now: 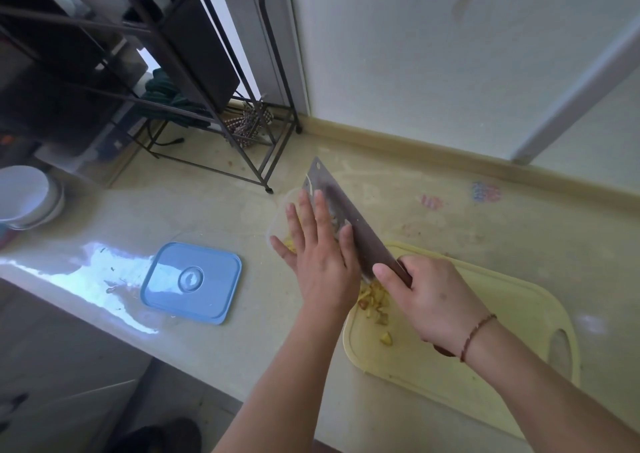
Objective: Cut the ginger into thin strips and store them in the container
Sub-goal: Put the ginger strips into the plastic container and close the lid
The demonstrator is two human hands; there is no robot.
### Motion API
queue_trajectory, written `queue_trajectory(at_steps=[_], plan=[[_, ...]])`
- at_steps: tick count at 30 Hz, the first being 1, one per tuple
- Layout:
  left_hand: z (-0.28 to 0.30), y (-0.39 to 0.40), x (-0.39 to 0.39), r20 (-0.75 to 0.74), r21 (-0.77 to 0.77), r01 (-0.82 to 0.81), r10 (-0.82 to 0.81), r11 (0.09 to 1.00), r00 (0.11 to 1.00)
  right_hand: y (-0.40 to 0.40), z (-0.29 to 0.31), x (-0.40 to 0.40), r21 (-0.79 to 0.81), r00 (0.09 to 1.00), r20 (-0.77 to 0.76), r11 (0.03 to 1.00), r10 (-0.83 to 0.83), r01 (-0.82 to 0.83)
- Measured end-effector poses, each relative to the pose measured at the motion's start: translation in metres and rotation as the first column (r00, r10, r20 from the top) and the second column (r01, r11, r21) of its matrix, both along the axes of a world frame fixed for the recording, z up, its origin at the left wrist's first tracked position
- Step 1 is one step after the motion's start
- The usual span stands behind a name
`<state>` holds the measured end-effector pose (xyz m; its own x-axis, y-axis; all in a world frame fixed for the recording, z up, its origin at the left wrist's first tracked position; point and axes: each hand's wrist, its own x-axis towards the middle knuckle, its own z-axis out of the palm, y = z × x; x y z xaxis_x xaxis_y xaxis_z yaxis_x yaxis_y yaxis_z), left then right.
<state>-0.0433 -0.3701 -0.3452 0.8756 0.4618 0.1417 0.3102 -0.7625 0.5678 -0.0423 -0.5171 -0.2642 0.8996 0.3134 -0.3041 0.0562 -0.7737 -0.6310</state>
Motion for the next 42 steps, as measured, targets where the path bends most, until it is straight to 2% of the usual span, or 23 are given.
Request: queue_trajectory(at_steps=[4,7,11,15,19,23,26,33,35,37,39,42], plan=[[-0.007,0.002,-0.003,-0.140,-0.003,-0.110,0.109,0.994,0.984,-0.004,0.006,0.000,0.037,0.999,-0.023,0.999,-0.035,0.036],[-0.006,0.002,-0.007,-0.092,-0.066,-0.130,0.123,0.989,0.988,-0.009,0.009,0.003,0.027,0.998,-0.029,0.998,-0.048,0.049],[0.007,-0.001,-0.001,-0.005,-0.155,-0.130,0.131,0.979,0.991,-0.009,0.011,0.005,-0.032,1.000,0.003,0.999,0.014,-0.014],[0.008,0.001,0.012,-0.059,-0.119,-0.134,0.128,0.984,0.990,-0.006,0.011,0.002,-0.017,0.999,0.028,0.999,0.040,-0.039],[-0.001,0.005,0.007,-0.122,-0.071,-0.161,0.151,0.984,0.981,-0.010,0.013,0.003,0.013,1.000,0.011,1.000,-0.012,0.012],[0.003,0.004,0.002,-0.028,-0.131,-0.173,0.171,0.976,0.985,-0.011,0.014,0.005,-0.025,1.000,0.010,1.000,0.005,-0.005],[0.010,-0.002,0.005,0.018,-0.132,-0.115,0.118,0.985,0.993,-0.008,0.013,0.004,-0.043,0.998,0.021,0.998,0.052,-0.051],[-0.004,0.007,0.002,-0.055,-0.040,-0.125,0.123,0.991,0.991,-0.016,0.019,0.001,-0.037,0.999,0.030,0.999,0.030,-0.029],[-0.003,0.012,-0.001,0.052,-0.083,-0.061,0.065,0.995,0.996,-0.019,0.020,0.002,-0.053,0.999,0.024,0.998,0.048,-0.047],[-0.002,0.015,-0.003,0.141,-0.023,0.064,-0.060,0.998,0.988,-0.020,0.021,0.002,-0.067,0.997,-0.002,0.995,0.071,-0.071],[-0.004,0.018,-0.005,0.135,0.069,0.148,-0.156,0.987,0.979,-0.019,0.022,0.000,-0.073,0.996,-0.025,0.994,0.081,-0.083],[-0.007,0.020,-0.010,0.096,0.108,0.169,-0.179,0.980,0.979,-0.020,0.022,-0.002,-0.079,0.996,-0.038,0.993,0.081,-0.083]])
